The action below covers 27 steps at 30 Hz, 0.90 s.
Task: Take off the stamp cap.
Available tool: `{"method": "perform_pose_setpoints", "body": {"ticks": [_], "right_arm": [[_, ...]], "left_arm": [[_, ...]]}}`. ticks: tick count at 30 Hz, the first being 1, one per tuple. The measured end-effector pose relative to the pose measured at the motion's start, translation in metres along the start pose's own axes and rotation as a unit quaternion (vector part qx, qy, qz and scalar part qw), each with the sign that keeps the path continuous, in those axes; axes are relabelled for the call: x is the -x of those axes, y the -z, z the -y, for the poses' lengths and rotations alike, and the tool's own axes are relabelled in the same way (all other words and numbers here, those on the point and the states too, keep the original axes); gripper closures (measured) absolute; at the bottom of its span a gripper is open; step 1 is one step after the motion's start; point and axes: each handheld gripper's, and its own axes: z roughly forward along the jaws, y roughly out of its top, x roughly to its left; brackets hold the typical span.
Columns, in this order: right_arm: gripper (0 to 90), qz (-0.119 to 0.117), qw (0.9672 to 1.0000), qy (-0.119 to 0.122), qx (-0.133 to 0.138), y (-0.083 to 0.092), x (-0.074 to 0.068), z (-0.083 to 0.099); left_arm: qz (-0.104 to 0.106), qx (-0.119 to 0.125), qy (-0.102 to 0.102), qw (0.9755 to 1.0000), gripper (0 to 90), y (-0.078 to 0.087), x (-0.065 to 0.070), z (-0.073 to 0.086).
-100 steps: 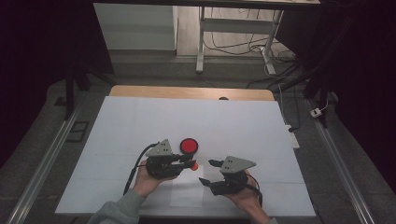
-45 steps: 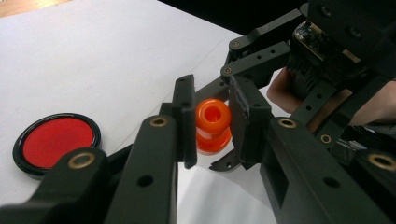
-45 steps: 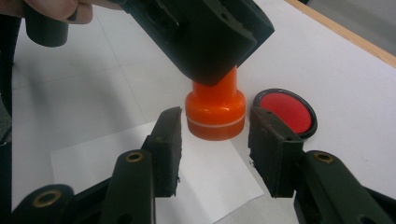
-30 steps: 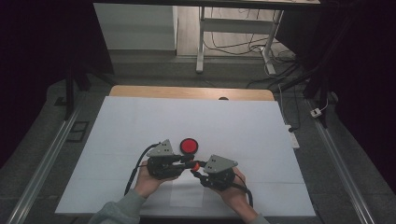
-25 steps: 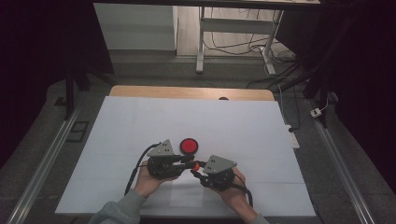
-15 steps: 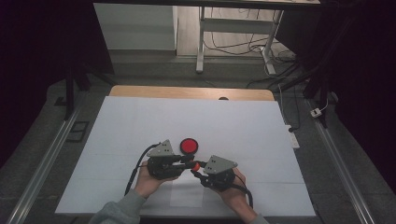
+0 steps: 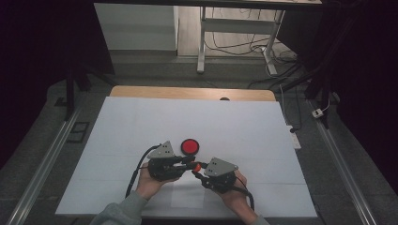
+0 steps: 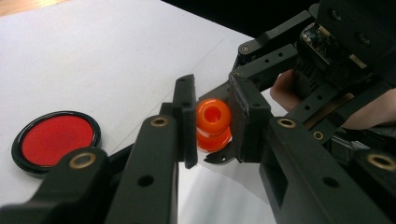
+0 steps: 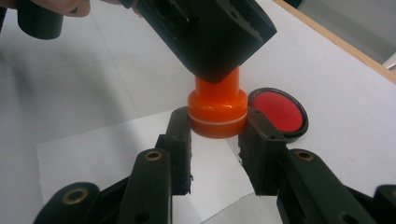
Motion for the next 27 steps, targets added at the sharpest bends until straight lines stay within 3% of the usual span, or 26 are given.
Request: {"method": "perform_pose_setpoints", "body": {"ticks": [15, 27], "right_arm": [[65.0, 0.003, 1.0, 0.006, 0.004, 0.0009, 0.0002, 0.0009], [65.0, -0.001, 0.9998, -0.009, 0.02, 0.0015, 0.0008, 0.0028]], "left_arm": [[0.001, 0.007, -0.002, 1.0, 73.5, 0.0003, 0.0001, 0.0007], [-0.002, 0.014, -0.001, 0.9999, 73.6, 0.0013, 0.001, 0.0005]]}}
